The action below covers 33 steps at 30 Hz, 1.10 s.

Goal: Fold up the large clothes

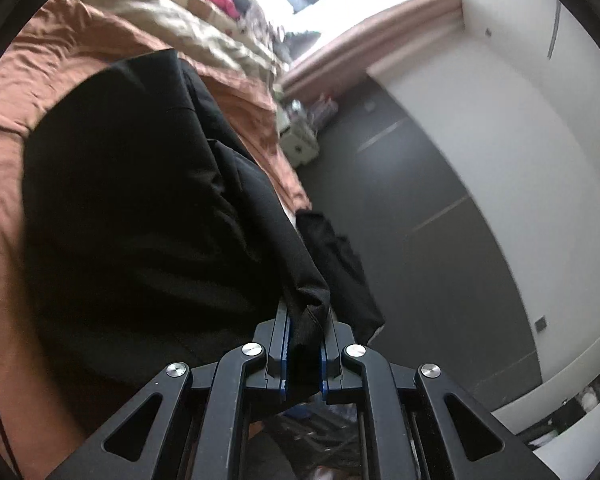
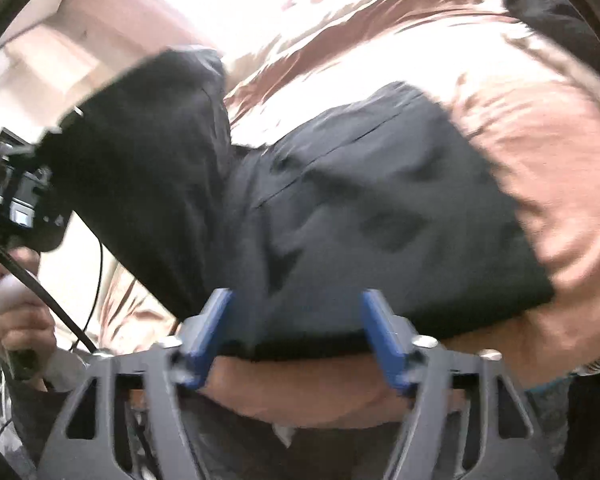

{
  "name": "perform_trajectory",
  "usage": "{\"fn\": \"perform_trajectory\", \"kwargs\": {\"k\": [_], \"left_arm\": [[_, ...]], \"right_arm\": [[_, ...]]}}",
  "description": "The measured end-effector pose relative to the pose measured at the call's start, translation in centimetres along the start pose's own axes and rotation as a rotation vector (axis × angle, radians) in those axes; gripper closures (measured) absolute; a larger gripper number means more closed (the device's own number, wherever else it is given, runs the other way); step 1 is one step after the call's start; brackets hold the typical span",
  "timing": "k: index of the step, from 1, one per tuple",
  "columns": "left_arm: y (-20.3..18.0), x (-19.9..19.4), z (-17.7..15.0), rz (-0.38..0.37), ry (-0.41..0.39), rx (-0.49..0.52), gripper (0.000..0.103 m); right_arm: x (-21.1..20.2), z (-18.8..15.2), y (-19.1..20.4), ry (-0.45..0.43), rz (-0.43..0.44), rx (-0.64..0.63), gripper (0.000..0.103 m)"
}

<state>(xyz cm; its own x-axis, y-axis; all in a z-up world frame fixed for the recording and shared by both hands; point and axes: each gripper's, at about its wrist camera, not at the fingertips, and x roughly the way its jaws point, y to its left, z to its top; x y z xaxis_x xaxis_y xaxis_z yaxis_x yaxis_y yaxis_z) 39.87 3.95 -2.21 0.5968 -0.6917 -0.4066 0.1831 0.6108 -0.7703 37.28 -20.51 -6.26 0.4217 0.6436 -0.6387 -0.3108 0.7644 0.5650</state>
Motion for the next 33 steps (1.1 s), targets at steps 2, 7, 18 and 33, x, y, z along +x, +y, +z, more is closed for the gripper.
{"fn": "perform_trajectory", "kwargs": {"k": [2,7,18,33], "left_arm": [[0.1,3.0,-0.4,0.016,0.055,0.004,0.093],[0.9,10.5,-2.5,0.047,0.218,-0.007,0.093],[-1.0,13.5,-4.5,0.043,0.329,0.077,0.041],[9.1,0.9,-4.2,0.359,0.1,-0.034,0.032]], "right_arm": [[-1.2,-0.1,-2.4,-0.006,-0.005,0.048,0.034],[-3.5,-0.8,-6.4,-0.027,-0.038,0.12,0.034],[-5.7,-0.5,-8.3,-0.053,0.03,0.166,0.034],[0.3,1.8,-5.4,-0.007,0.062,0.169,0.028]]}}
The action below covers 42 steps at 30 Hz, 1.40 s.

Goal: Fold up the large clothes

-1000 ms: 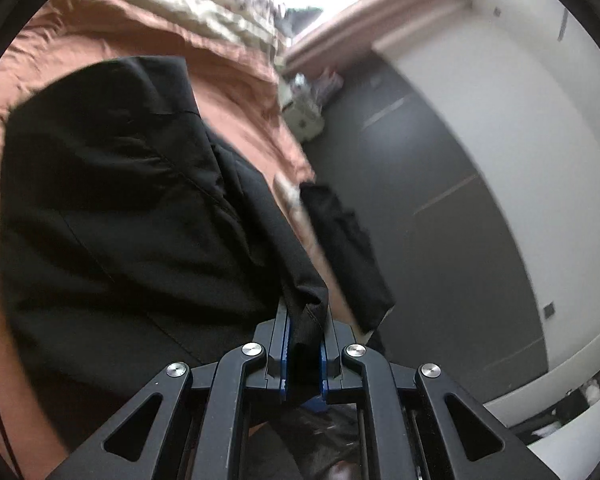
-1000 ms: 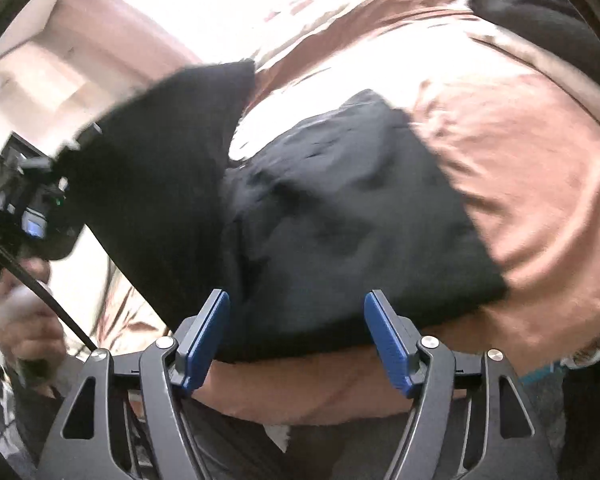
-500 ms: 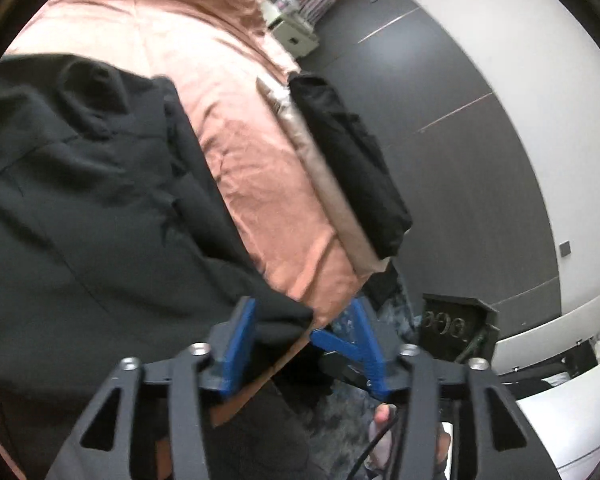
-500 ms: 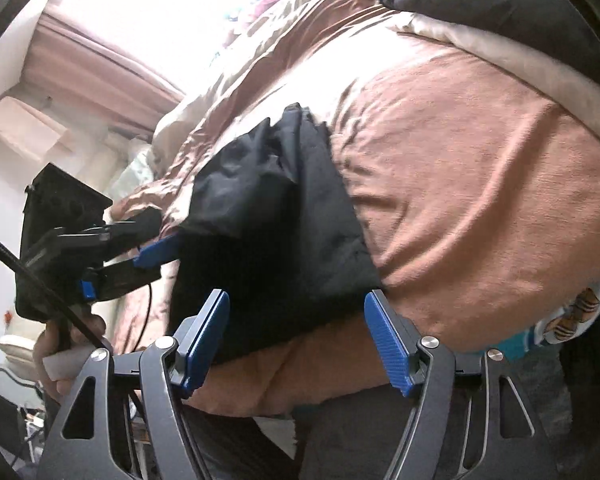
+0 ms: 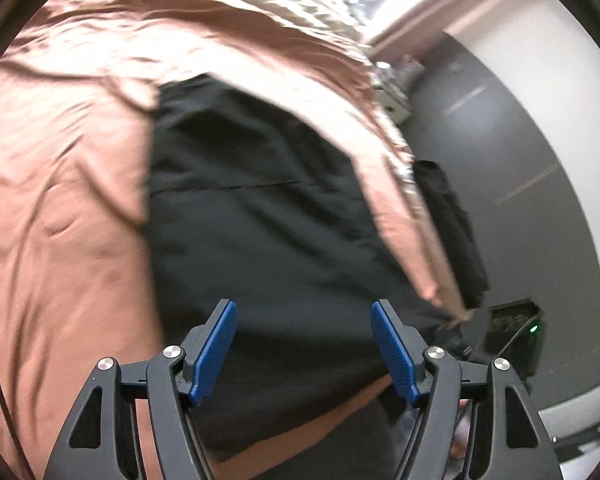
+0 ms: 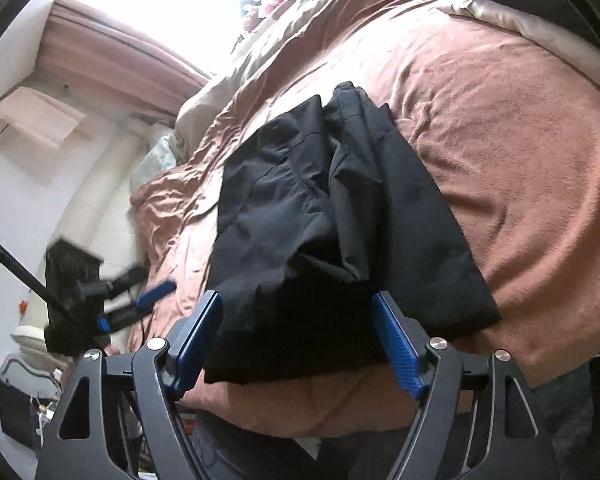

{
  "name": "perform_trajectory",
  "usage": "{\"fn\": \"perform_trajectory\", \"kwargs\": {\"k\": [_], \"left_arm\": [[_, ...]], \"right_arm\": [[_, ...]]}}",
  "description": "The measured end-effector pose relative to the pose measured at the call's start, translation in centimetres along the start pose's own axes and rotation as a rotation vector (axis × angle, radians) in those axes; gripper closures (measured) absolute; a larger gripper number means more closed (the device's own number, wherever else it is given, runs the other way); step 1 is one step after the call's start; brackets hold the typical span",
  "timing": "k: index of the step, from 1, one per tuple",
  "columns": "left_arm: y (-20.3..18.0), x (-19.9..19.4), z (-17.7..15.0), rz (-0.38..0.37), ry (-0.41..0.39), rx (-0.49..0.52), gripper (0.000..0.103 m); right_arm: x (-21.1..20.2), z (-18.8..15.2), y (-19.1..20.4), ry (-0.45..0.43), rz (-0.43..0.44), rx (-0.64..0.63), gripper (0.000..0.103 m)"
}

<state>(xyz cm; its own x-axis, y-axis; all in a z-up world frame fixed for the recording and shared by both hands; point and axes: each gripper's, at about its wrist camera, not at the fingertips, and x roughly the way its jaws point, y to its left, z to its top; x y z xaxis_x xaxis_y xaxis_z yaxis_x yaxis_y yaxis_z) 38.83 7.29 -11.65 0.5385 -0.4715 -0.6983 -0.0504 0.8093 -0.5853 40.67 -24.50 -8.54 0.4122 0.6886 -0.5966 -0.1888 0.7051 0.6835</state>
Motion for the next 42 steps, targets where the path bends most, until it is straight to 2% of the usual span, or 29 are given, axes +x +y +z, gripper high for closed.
{"fn": "perform_trajectory", "kwargs": {"k": [2,4,5,8,12,14,16,18,20,25,28,29,30,32,37,38,40,42], "left_arm": [[1.5,0.1,-0.9,0.034,0.004,-0.021,0.032],[3.0,0.4,-1.9,0.06,0.022,-0.043,0.032],[3.7,1.1,-2.5,0.071,0.048,-0.057,0.032],[4.2,2.6,-3.6,0.076,0.094,-0.075,0.032],[3.6,4.2,-4.5,0.056,0.123,-0.066,0.033],[2.7,4.3,-4.2,0.038,0.123,-0.056,0.04],[1.4,4.2,-3.8,0.045,0.121,-0.021,0.041],[0.2,4.3,-3.8,0.044,0.117,0.012,0.047],[-0.5,4.7,-3.9,0.047,0.119,0.02,0.053],[-1.3,5.7,-4.5,0.091,0.12,0.047,0.053],[-0.9,5.7,-4.9,0.094,0.115,0.026,0.053],[-0.9,5.9,-5.1,0.097,0.119,0.02,0.049],[-0.9,5.9,-5.3,0.097,0.125,0.016,0.044],[-0.6,6.1,-6.0,0.089,0.142,0.008,0.039],[0.6,7.1,-7.9,0.026,0.174,-0.044,0.039],[0.8,7.3,-8.2,0.013,0.178,-0.052,0.045],[0.7,7.7,-8.4,0.009,0.168,-0.055,0.052],[0.6,7.4,-8.3,0.008,0.159,-0.05,0.061]], "right_arm": [[0.3,0.2,0.0,-0.015,-0.028,0.013,0.028],[0.4,0.3,0.1,-0.034,-0.054,0.005,0.052],[0.6,0.3,0.1,-0.023,-0.051,0.004,0.078],[0.0,0.1,0.6,-0.04,-0.046,-0.026,0.089],[-1.6,-0.1,0.2,-0.081,-0.046,-0.027,0.092],[-2.3,-0.2,-0.8,-0.097,-0.056,-0.012,0.092],[-3.1,-0.4,-2.0,-0.104,-0.076,0.0,0.092],[-3.7,-0.7,-3.4,-0.108,-0.097,0.02,0.092],[-3.9,-1.0,-4.7,-0.103,-0.105,0.047,0.092],[-3.4,-1.8,-5.8,-0.054,-0.073,0.066,0.088],[-3.8,-1.5,-5.7,-0.044,-0.074,0.059,0.081],[-3.9,-1.4,-5.7,-0.041,-0.088,0.057,0.07],[-4.2,-1.2,-6.1,-0.04,-0.11,0.057,0.053],[-4.3,-1.1,-6.6,-0.032,-0.111,0.063,0.038],[-3.3,-1.6,-7.0,-0.007,-0.038,0.083,0.039],[-3.0,-1.6,-7.1,0.0,-0.029,0.088,0.049],[-2.7,-1.7,-7.1,0.007,-0.025,0.098,0.06],[-2.7,-1.8,-7.0,0.019,0.01,0.102,0.074]]}}
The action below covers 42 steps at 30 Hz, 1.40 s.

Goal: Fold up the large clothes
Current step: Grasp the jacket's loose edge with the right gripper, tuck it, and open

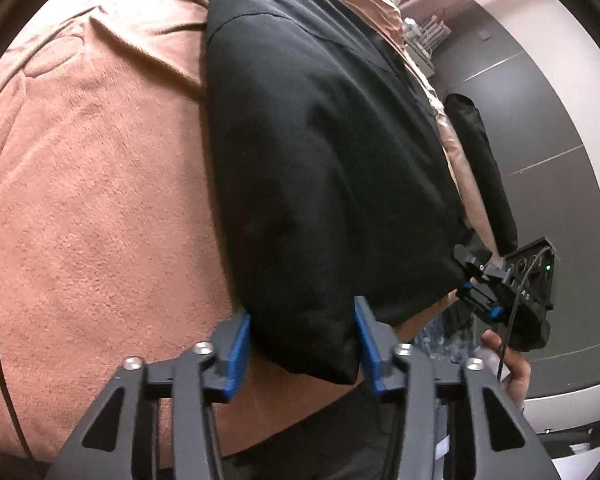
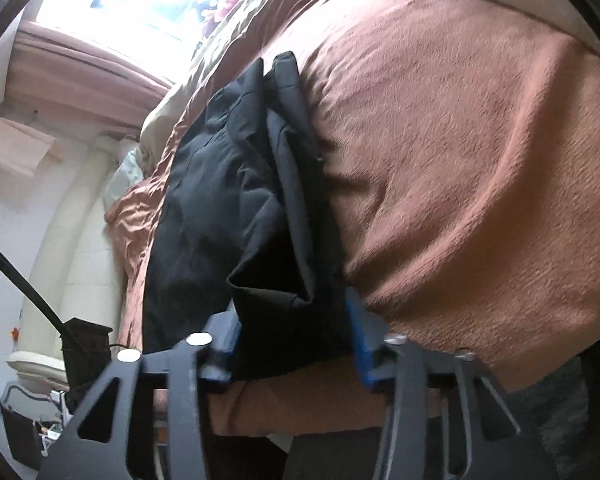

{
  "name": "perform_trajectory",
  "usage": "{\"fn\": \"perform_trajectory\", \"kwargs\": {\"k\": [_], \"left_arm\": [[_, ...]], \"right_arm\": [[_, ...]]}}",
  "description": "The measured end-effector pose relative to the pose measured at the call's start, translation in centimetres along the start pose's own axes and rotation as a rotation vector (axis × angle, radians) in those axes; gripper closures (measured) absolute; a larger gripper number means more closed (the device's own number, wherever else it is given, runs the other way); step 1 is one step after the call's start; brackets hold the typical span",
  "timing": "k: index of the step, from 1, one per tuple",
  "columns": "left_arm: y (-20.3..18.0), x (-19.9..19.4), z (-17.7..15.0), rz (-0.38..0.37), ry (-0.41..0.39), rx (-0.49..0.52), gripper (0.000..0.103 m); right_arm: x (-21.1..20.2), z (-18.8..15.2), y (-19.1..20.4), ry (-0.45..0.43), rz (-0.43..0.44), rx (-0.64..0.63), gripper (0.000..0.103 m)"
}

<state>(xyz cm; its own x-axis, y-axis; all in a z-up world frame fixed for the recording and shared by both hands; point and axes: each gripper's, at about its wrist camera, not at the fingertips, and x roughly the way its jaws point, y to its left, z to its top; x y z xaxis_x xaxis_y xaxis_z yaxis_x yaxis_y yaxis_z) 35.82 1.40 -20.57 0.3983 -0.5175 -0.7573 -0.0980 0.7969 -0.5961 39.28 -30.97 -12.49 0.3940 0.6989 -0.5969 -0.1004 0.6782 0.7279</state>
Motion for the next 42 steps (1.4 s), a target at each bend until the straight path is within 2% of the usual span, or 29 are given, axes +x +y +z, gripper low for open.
{"fn": "perform_trajectory", "kwargs": {"k": [3,5,11,19,22,24,25,27,29,30,34,36,42], "left_arm": [[-0.4,-0.7,0.2,0.004,-0.009,0.011,0.067],[-0.5,-1.3,0.2,0.004,-0.014,0.018,0.068],[-0.3,-3.4,-1.0,0.01,-0.015,0.035,0.069],[0.4,-5.5,-3.3,0.021,0.011,0.066,0.069],[0.9,-6.1,-4.3,0.011,0.018,0.064,0.069],[1.2,-6.1,-4.7,0.015,0.029,0.071,0.066],[1.2,-5.9,-4.6,0.017,0.038,0.072,0.064],[1.4,-5.3,-3.9,0.018,0.07,0.056,0.058],[2.0,-5.2,-4.0,0.019,0.096,0.048,0.055],[2.0,-5.1,-3.6,0.024,0.099,0.047,0.05],[1.9,-5.5,-2.2,0.024,0.068,0.043,0.034],[1.9,-6.0,-0.8,0.026,0.023,0.041,0.028],[3.1,-6.0,3.2,0.033,-0.036,0.006,0.026]], "right_arm": [[-0.2,-0.1,0.7,0.002,0.003,-0.022,0.081],[-0.3,-0.4,1.1,0.003,0.003,-0.029,0.082],[0.0,-1.8,2.3,0.034,0.0,-0.06,0.083],[-1.1,-5.0,3.6,0.12,0.009,-0.125,0.083],[-1.3,-5.7,3.8,0.145,0.012,-0.151,0.079],[-1.2,-5.6,3.6,0.163,-0.004,-0.156,0.073],[-1.3,-5.3,3.3,0.166,-0.011,-0.152,0.07],[-1.9,-4.5,2.8,0.151,-0.03,-0.14,0.051],[-2.9,-3.7,2.3,0.125,-0.037,-0.135,0.038],[-3.5,-3.1,2.0,0.109,-0.033,-0.13,0.034],[-4.6,0.1,0.8,0.071,-0.032,-0.107,0.034],[-4.2,2.0,0.4,0.062,-0.033,-0.103,0.034],[-1.6,5.9,0.0,0.081,-0.012,-0.099,0.034]]}}
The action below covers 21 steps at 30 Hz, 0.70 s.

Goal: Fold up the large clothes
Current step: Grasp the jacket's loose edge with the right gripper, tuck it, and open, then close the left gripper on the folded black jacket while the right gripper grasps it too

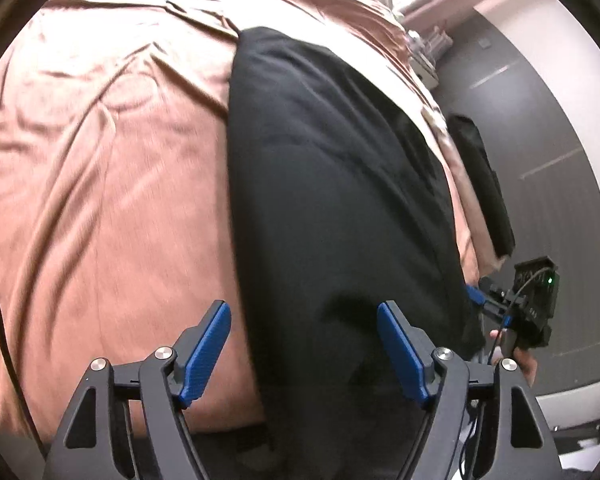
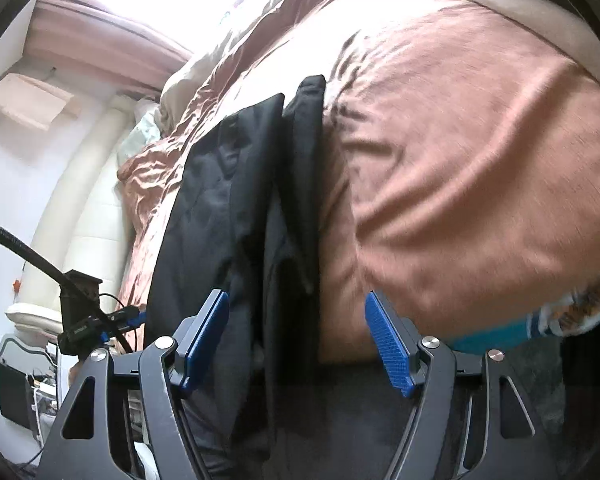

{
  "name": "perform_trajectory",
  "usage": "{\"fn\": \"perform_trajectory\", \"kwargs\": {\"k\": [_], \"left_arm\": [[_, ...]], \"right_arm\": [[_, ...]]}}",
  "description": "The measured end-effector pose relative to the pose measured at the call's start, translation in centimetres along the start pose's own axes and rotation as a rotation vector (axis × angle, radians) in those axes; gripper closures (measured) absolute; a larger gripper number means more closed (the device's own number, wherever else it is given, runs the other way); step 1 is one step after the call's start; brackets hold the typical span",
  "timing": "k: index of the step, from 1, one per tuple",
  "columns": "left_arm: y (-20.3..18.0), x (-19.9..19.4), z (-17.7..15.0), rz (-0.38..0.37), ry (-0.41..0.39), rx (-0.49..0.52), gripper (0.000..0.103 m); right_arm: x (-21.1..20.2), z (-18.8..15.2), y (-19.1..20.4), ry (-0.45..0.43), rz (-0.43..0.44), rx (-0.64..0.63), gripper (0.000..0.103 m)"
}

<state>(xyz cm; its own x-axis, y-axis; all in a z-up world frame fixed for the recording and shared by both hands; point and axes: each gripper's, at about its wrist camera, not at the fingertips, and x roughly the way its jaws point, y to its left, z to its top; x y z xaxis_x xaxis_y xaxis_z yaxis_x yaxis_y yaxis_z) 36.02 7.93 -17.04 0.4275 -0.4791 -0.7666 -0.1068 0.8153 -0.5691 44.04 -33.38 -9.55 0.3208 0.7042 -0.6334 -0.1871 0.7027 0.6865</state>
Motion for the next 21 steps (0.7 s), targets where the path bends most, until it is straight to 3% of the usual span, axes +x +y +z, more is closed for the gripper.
{"fn": "perform_trajectory", "kwargs": {"k": [21], "left_arm": [[3.6,4.8,12.5,0.004,-0.025,-0.048,0.03]], "right_arm": [[14.2,11.6,-0.5,0.161,0.143,0.009,0.034]]}}
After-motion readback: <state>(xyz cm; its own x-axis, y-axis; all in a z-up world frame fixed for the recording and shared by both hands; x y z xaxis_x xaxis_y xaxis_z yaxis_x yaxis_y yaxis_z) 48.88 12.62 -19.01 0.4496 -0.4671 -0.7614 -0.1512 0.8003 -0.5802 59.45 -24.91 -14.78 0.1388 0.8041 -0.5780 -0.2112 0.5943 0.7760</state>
